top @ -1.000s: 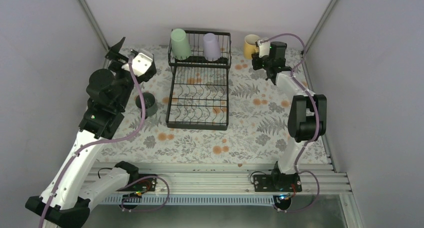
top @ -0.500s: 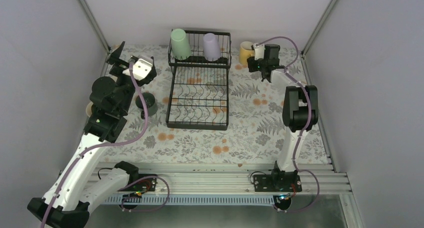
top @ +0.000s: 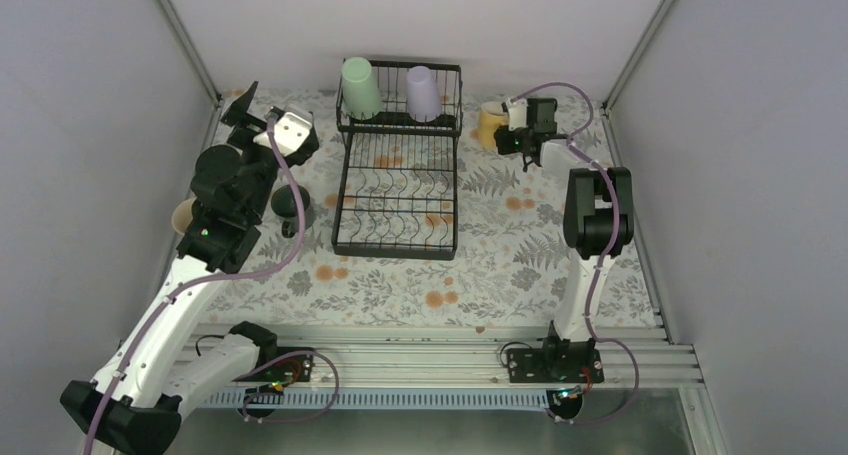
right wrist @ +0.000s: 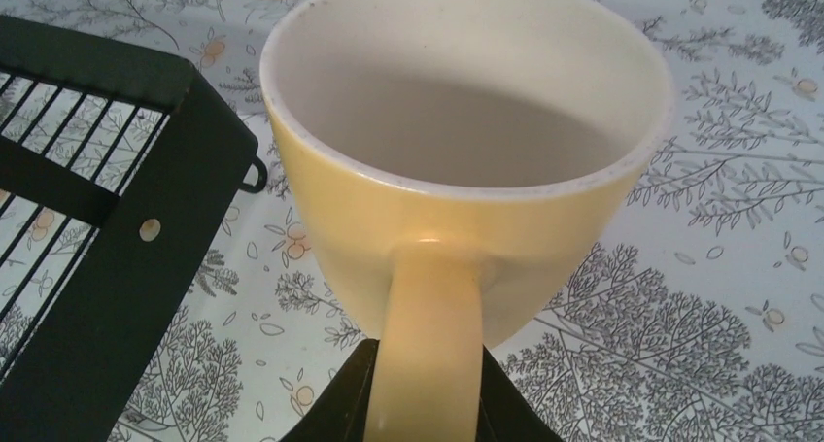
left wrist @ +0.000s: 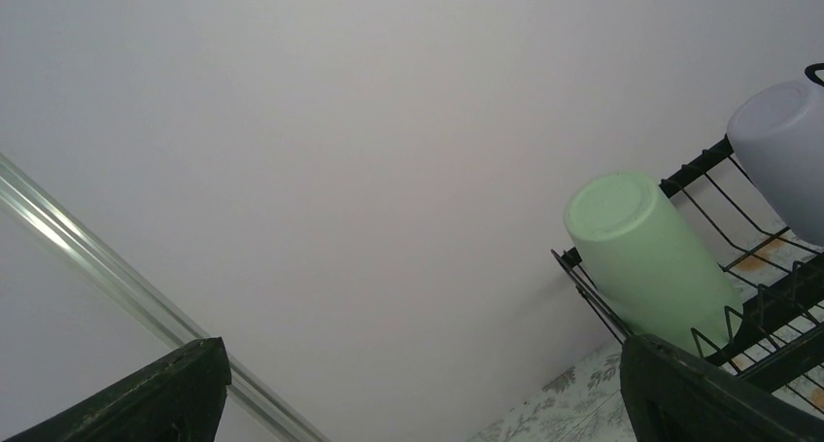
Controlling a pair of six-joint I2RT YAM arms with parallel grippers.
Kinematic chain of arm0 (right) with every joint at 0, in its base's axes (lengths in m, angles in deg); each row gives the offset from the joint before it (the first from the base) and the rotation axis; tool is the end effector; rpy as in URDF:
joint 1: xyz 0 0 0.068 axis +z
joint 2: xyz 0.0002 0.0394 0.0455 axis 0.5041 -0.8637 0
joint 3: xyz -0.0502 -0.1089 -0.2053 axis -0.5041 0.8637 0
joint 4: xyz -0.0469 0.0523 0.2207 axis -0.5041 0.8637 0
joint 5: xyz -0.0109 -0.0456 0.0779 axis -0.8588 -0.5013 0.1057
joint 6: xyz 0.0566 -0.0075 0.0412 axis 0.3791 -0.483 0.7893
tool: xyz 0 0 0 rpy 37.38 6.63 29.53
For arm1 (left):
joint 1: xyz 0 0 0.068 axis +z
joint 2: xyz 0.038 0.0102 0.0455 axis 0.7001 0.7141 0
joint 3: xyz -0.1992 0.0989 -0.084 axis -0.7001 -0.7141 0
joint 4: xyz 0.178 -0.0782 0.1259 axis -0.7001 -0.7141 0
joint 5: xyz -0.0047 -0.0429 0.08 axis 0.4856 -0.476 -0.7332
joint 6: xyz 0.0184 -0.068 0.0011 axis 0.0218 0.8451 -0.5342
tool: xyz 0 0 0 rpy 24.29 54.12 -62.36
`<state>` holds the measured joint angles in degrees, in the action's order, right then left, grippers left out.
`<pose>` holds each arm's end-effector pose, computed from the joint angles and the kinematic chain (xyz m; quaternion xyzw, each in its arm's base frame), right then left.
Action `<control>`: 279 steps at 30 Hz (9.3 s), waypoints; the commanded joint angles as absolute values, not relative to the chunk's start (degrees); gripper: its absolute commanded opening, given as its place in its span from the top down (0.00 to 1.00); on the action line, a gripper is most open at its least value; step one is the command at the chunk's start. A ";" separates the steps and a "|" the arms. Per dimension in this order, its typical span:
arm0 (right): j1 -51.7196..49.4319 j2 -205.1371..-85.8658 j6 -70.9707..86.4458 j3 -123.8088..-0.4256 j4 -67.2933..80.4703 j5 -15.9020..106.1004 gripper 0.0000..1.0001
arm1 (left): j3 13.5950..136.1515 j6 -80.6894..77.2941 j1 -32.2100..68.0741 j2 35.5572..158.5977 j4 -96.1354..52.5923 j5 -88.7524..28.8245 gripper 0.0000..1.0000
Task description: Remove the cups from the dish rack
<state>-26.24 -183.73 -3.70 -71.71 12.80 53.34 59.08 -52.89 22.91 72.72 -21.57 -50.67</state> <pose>0.4370 0.0467 0.1576 -0.1252 0.8939 0.1235 0.4123 0.2022 -0.0665 0.3873 0.2626 0.6051 0.1881 0.7277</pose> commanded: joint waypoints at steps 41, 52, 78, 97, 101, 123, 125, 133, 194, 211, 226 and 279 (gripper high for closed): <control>-26.56 -166.69 -10.35 -60.02 13.12 51.09 0.35 | 71.06 -47.99 23.99 86.23 -26.01 -45.79 0.00; -26.50 -156.30 -13.55 -62.33 19.06 56.30 0.17 | 93.47 -43.06 25.65 104.01 -42.01 -35.18 0.00; -26.57 -149.25 -19.22 -61.01 24.59 63.08 0.00 | 129.44 -46.61 30.16 133.74 -75.32 -17.70 0.00; -26.50 -148.99 -18.83 -59.91 24.14 63.66 0.00 | 129.22 -44.42 31.00 135.89 -71.26 -15.01 0.46; -26.58 -148.40 -18.88 -59.66 24.19 63.53 0.00 | 128.19 -45.18 31.20 134.60 -71.96 -15.05 0.50; -26.32 -172.43 -13.48 -94.22 48.92 138.10 0.00 | 98.61 -34.45 32.10 105.48 -48.10 2.23 0.58; -25.71 -174.72 -6.35 -95.35 42.80 138.96 0.00 | 95.36 -33.31 32.04 103.91 -44.74 3.70 0.58; -19.96 -174.04 12.96 -88.99 18.91 138.99 0.00 | 81.87 -30.04 31.28 100.00 -27.36 7.49 0.56; -40.02 -152.82 34.50 -73.31 -11.89 138.87 0.97 | 81.88 -43.55 29.11 90.77 -33.59 -12.90 0.00; -34.51 -158.34 -17.61 -88.56 41.81 52.43 0.97 | 81.13 -47.31 30.78 83.47 -34.33 -33.90 0.00; -36.98 -171.38 -26.14 -90.21 58.60 38.38 0.97 | 78.85 -52.09 31.02 84.89 -46.69 -31.94 0.00; -35.51 -181.54 -24.78 -86.55 57.12 42.17 0.84 | 77.43 -47.40 31.38 88.81 -50.75 -27.42 0.00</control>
